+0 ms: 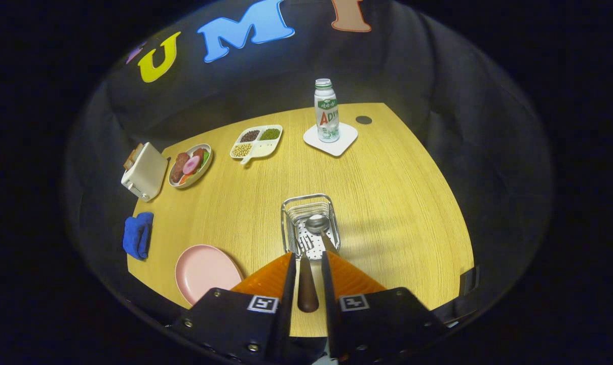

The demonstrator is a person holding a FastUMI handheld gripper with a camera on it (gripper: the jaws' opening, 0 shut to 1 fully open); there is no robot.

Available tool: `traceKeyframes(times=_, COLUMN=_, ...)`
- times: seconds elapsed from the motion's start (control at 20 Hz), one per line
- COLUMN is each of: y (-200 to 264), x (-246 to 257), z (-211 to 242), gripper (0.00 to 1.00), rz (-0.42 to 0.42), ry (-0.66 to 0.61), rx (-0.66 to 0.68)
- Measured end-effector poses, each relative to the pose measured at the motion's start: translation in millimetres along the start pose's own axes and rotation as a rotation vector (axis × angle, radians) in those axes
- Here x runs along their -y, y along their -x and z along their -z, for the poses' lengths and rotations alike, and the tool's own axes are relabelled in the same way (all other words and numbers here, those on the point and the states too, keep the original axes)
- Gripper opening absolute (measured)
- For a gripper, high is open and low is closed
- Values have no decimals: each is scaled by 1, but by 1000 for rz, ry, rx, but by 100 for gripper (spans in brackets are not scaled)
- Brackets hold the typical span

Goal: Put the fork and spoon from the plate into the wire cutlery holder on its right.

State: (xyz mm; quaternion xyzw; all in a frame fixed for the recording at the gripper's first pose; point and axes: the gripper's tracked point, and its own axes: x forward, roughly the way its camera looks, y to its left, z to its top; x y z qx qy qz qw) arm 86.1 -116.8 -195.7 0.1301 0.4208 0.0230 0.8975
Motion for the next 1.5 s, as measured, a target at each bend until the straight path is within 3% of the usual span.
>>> traceKeyframes(times=0.05, y=1, x=1, z=0, gripper=42, rz=10, ry=14, rx=11)
traceKeyframes(times=0.2, y=5, x=-1, z=-10, gripper=42, rz=14, ry=19, rx=59)
traceKeyframes(times=0.45, y=38, x=-17, z=-56, gripper=42, rz=-5, ry=22, rx=278)
traceKeyframes(times=0.75, y=127, x=-46, z=-140, gripper=42, rz=2, ry=114, rx=669)
traceKeyframes(times=1.0, y=206, x=-59, z=-175, gripper=41, rz=60, ry=163, rx=969)
traceKeyframes(times=1.15, y=228, x=-59, z=-174, gripper=41, rz=83, ry=169, rx=1035)
traceKeyframes(times=1.5, y=240, x=-57, z=-167, gripper=41, rz=107, ry=156, rx=1032)
